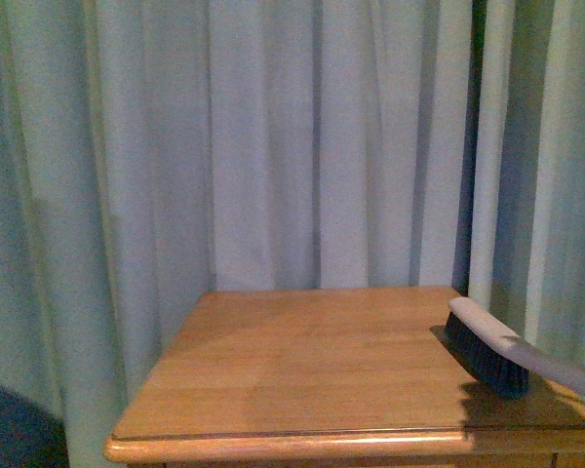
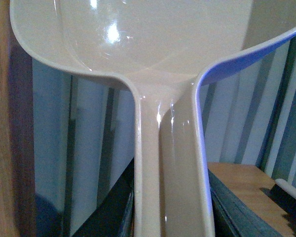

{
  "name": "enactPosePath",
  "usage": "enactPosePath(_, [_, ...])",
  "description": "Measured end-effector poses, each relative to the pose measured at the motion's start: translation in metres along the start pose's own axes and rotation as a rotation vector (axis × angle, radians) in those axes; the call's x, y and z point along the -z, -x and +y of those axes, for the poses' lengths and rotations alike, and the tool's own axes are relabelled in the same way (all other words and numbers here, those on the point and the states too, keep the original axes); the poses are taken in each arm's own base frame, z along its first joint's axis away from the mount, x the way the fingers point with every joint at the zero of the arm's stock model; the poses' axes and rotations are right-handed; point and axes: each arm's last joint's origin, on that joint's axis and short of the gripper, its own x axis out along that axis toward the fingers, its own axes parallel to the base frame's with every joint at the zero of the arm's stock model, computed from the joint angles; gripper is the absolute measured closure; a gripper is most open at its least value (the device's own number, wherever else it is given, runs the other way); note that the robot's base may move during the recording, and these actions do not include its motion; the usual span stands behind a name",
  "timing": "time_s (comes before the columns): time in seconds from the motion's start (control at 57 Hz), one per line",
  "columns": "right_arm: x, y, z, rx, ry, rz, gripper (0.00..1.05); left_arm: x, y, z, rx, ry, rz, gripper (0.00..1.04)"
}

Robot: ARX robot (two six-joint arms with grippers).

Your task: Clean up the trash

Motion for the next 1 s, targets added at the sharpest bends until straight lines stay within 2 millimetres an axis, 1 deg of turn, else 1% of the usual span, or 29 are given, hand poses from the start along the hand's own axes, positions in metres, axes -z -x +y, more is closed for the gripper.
enactPosePath(0.14, [-0.002,-0.024,0.013,-0.008,-0.018,0.050,0.07,0.000,0.000,0.000,0.000,0.002,0.000,0.78])
enactPosePath(0.386, [0.007,-0.060,0.018,-0.019,-0.092,0.125,0.07,0.000,0.000,0.000,0.000,0.002,0.000,0.78])
enactPosePath(0.491, [0.011,-0.070,0.023,-0.031,-0.100,0.142,0.07,0.000,0.000,0.000,0.000,0.002,0.000,0.78])
enactPosePath(0.702, [0.016,-0.083,0.032,-0.041,-0.099,0.159,0.07,0.000,0.000,0.000,0.000,0.002,0.000,0.78])
enactPosePath(0.737, [0.016,-0.083,0.032,-0.041,-0.101,0.159,0.10,0.000,0.000,0.000,0.000,0.002,0.000,0.78])
enactPosePath(0.877, [0.016,-0.087,0.032,-0.039,-0.101,0.157,0.30,0.000,0.000,0.000,0.000,0.002,0.000,0.78])
enactPosePath(1.0, [0.016,-0.088,0.031,-0.033,-0.103,0.149,0.50,0.000,0.000,0.000,0.000,0.002,0.000,0.78])
